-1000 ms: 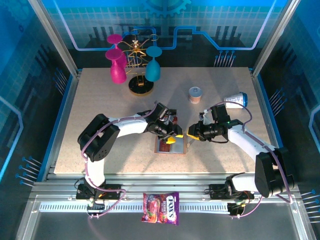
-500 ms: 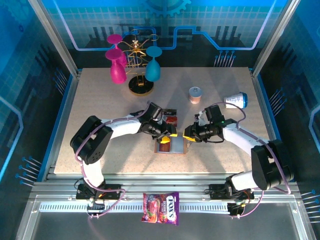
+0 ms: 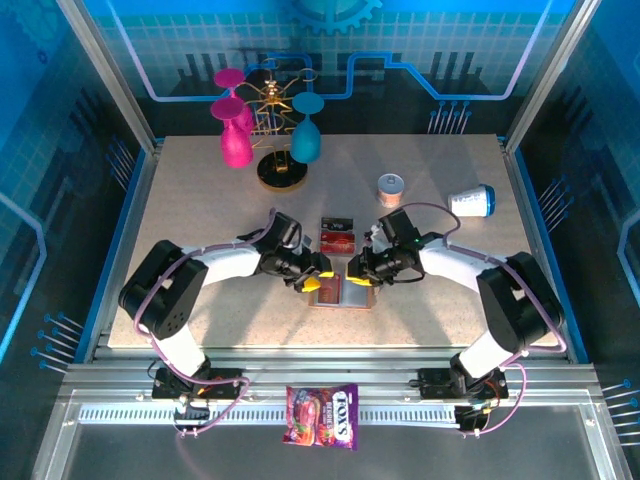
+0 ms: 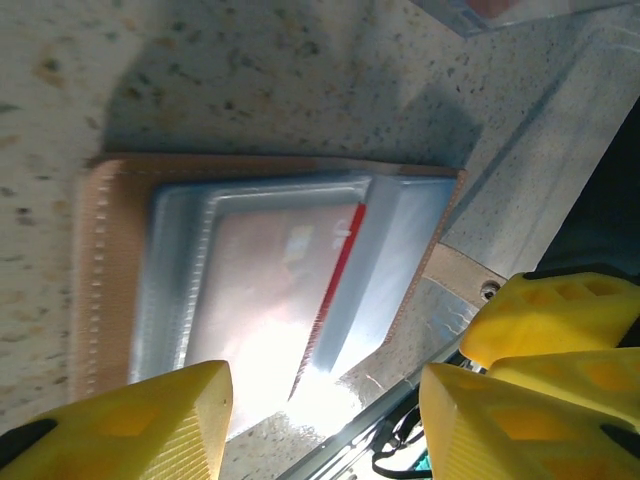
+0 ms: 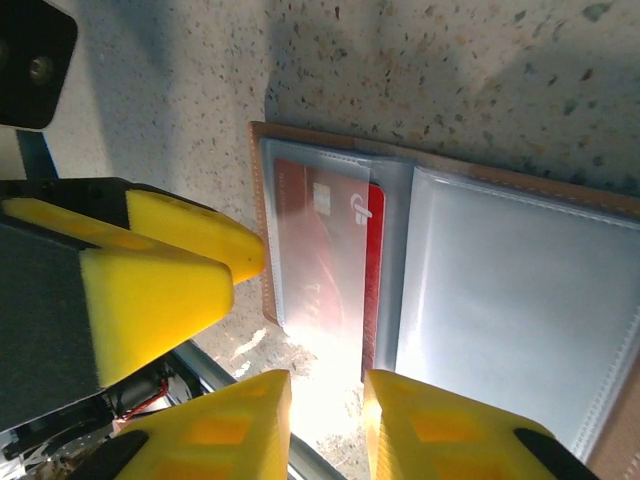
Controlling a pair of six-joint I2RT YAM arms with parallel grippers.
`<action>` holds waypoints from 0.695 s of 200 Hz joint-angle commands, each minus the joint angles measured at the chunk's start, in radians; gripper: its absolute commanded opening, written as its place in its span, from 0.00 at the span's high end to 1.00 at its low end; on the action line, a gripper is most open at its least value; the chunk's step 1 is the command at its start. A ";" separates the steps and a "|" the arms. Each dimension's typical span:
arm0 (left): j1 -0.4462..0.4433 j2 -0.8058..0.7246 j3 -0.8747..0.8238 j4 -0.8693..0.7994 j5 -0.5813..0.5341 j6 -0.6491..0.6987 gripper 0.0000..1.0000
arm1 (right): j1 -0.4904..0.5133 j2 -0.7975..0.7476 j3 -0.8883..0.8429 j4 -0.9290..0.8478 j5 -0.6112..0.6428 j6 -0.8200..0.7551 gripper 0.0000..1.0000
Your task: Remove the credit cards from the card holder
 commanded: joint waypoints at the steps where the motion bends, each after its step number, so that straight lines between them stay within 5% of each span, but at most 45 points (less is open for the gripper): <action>1: 0.014 -0.031 -0.029 0.039 0.026 0.004 0.49 | 0.032 0.039 0.034 0.016 0.021 0.022 0.74; 81: 0.024 -0.011 -0.092 0.131 0.035 -0.027 0.72 | 0.080 0.132 0.094 0.024 0.031 0.034 0.78; 139: 0.024 -0.011 -0.113 0.151 0.037 -0.032 0.76 | 0.092 0.150 0.099 0.019 0.033 0.037 0.78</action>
